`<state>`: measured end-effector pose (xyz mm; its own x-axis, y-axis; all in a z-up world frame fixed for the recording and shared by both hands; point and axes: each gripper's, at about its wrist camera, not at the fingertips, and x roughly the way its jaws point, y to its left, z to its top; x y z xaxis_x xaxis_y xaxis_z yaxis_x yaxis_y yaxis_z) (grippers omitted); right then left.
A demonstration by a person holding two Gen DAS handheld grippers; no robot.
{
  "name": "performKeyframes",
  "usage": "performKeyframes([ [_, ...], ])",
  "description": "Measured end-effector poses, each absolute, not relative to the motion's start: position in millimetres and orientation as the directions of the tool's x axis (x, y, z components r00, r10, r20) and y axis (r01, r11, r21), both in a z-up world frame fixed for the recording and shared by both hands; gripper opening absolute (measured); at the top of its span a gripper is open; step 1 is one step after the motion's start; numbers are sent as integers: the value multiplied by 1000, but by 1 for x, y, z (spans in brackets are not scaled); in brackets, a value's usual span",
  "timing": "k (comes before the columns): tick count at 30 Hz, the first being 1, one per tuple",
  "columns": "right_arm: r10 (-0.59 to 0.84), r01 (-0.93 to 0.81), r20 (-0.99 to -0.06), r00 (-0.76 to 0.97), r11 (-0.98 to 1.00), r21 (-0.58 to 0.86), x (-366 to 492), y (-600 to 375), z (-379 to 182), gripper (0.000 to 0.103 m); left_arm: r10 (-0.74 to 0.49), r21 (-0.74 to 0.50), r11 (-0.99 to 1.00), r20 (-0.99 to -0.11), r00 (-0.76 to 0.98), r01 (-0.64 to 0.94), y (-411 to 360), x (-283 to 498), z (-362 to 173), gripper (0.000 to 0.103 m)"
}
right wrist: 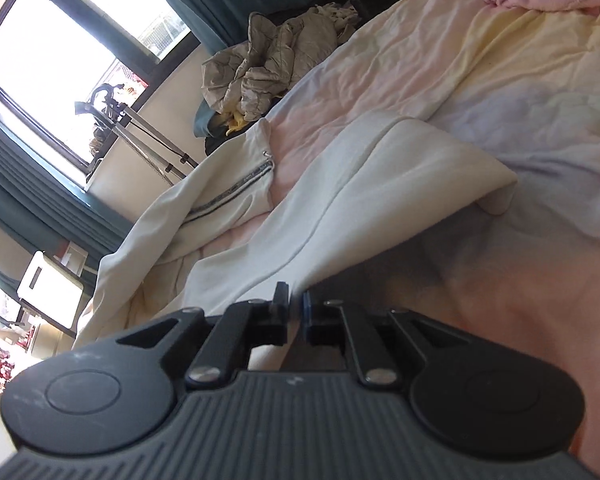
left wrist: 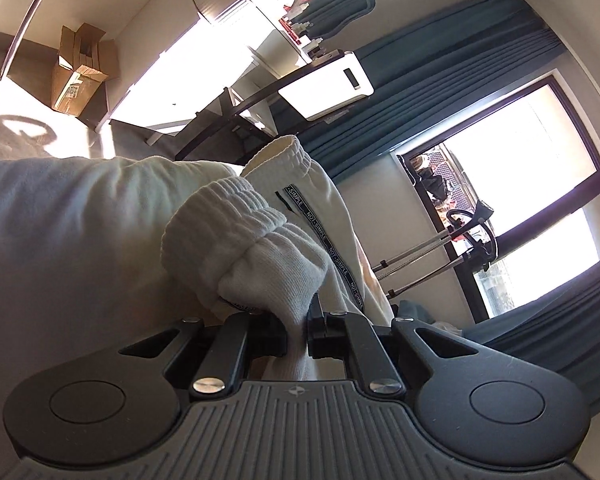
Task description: Fold clothes
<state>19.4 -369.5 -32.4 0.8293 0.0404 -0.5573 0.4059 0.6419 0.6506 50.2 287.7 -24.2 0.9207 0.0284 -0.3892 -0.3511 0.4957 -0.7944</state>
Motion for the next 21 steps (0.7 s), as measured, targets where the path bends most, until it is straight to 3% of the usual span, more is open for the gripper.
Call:
performKeyframes([
  [3,20,443,-541,841,548,709,15,-391,-42,25,47,-765,523,-415,909,-376,287,52,-27,10],
  [4,13,453,-537,844,517,726,14,-398,-46,42,56,-751,537,-422,905,-384,287,54,-28,11],
  [6,11,488,-543,840,423,763,15,-416,-59,50,71,-728,560,-434,898,-396,286,57,-29,11],
  [18,-123,534,-520,845,223,815,37,-471,-113,50,109,-707,558,-457,883,-435,278,58,-34,11],
  [21,-116,522,-510,852,153,839,41,-484,-128,41,141,-682,571,-467,873,-457,271,59,-32,11],
])
